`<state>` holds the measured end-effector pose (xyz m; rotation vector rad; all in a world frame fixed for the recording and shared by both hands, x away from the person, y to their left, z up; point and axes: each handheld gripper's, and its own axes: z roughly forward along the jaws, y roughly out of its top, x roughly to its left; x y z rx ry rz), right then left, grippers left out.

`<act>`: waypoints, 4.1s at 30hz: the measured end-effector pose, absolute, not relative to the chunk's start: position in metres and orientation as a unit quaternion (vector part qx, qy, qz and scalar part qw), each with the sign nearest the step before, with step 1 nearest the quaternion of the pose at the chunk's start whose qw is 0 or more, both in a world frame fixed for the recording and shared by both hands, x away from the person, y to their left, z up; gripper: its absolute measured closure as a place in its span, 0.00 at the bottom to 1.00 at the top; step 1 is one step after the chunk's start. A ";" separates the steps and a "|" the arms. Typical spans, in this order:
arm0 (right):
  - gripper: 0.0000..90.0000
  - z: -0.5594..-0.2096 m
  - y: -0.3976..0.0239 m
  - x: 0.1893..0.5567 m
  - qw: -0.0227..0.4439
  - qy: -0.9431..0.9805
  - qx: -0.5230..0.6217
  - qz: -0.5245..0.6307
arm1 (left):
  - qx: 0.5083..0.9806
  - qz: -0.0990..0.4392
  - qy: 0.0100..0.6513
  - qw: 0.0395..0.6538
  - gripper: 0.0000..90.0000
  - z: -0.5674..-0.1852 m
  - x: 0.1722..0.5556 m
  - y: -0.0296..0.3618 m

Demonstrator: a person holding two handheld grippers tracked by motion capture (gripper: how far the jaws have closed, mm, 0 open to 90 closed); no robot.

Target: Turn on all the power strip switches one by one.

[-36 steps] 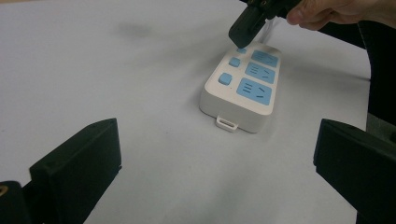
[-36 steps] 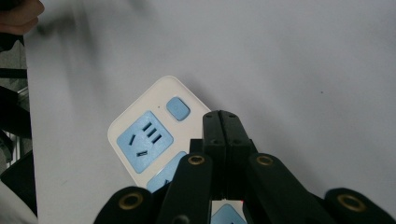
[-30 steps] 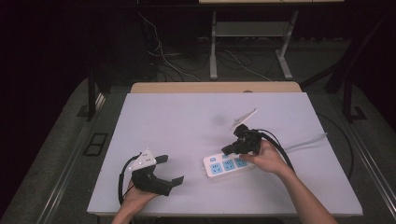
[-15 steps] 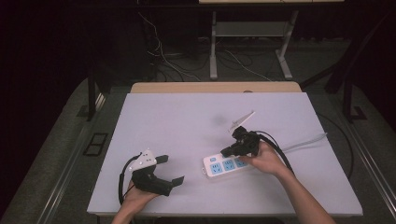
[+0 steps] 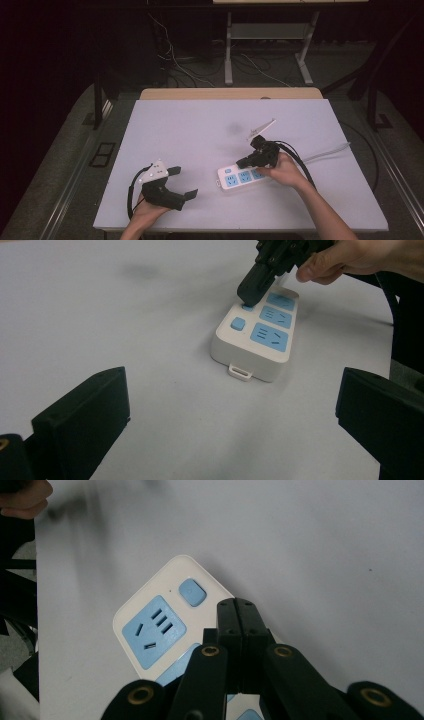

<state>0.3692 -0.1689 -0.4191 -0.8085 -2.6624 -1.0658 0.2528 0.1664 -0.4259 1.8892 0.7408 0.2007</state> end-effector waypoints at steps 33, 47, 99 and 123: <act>1.00 -0.422 -0.170 0.364 0.058 -0.893 -0.260 -0.364 | 0.789 0.083 0.313 0.522 0.00 -0.427 0.252 0.167; 1.00 -0.421 -0.168 0.362 0.072 -0.890 -0.265 -0.365 | 0.788 0.083 0.313 0.523 0.00 -0.426 0.253 0.168; 1.00 -0.404 -0.128 0.358 0.073 -0.908 -0.220 -0.349 | 0.785 0.082 0.311 0.529 0.00 -0.425 0.252 0.169; 1.00 -0.417 -0.126 0.364 0.081 -0.908 -0.219 -0.347 | 0.787 0.082 0.310 0.527 0.00 -0.425 0.252 0.168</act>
